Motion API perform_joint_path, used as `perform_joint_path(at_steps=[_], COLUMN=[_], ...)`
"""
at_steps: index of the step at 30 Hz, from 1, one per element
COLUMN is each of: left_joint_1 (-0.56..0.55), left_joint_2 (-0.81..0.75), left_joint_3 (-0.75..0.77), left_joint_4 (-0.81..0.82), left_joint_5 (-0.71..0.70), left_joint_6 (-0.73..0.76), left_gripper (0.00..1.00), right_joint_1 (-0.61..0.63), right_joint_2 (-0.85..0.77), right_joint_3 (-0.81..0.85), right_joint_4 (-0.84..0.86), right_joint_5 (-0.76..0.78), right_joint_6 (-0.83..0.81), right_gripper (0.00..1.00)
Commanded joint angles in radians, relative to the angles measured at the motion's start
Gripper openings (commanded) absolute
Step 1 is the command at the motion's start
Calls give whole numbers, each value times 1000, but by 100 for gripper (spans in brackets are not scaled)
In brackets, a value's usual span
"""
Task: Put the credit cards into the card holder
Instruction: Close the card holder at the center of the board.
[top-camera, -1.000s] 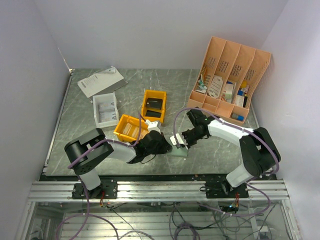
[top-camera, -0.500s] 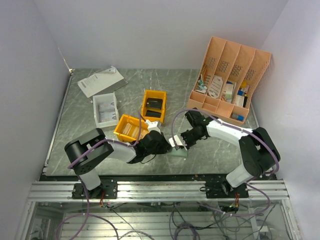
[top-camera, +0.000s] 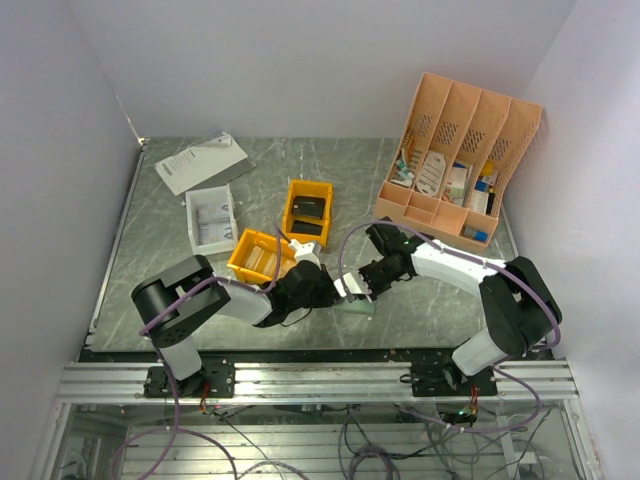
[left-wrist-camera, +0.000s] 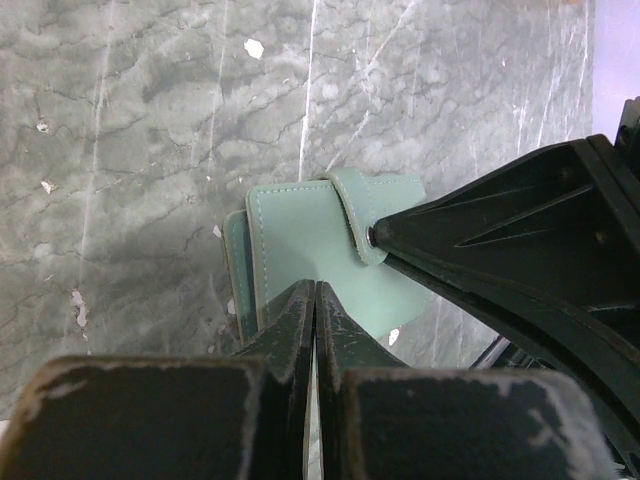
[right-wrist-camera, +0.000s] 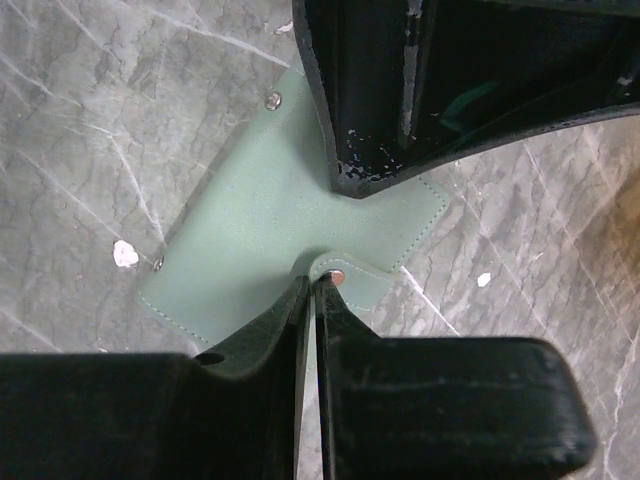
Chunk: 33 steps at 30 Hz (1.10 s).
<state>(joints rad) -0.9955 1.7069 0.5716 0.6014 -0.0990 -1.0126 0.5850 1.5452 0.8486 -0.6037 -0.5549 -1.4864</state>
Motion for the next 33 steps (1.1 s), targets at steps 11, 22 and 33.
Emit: perform_joint_path(at_steps=[11, 22, 33], left_joint_1=[8, 8, 8], left_joint_2=[25, 33, 33], left_joint_3=[-40, -34, -35], left_joint_4=[-14, -10, -5], left_joint_5=[16, 25, 28], left_joint_6=[-5, -4, -3], left_gripper=[7, 7, 7], right_joint_1=[-12, -12, -10], right_joint_2=[-60, -45, -46], right_joint_3=[-34, -55, -67], right_joint_4=[18, 72, 93], right_joint_5=[-35, -24, -21], right_joint_6=[13, 40, 45], right_gripper=[17, 22, 20])
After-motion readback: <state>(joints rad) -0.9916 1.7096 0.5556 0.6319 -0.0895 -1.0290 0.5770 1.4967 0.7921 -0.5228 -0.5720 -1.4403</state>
